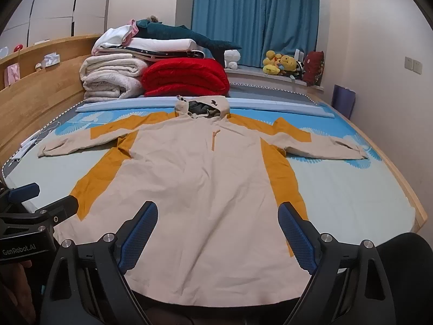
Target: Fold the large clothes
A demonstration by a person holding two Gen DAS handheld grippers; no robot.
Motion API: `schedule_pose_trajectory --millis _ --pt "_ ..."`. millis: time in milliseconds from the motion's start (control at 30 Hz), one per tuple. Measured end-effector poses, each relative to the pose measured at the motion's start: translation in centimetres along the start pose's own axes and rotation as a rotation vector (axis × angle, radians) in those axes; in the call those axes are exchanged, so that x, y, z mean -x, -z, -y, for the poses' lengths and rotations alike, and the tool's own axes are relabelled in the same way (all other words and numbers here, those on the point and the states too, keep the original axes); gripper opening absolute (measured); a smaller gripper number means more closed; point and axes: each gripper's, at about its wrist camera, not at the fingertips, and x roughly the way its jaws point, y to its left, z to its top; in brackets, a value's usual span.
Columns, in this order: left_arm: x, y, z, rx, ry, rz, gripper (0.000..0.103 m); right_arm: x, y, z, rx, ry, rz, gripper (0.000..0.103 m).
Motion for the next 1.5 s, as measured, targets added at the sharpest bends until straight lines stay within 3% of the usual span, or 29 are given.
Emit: schedule_pose_trajectory --millis 1500 --pt "0.10 0.01 0.37 0.006 0.007 0.004 0.099 0.37 -0.41 -0.41 -0.016 -0.022 0.005 0.090"
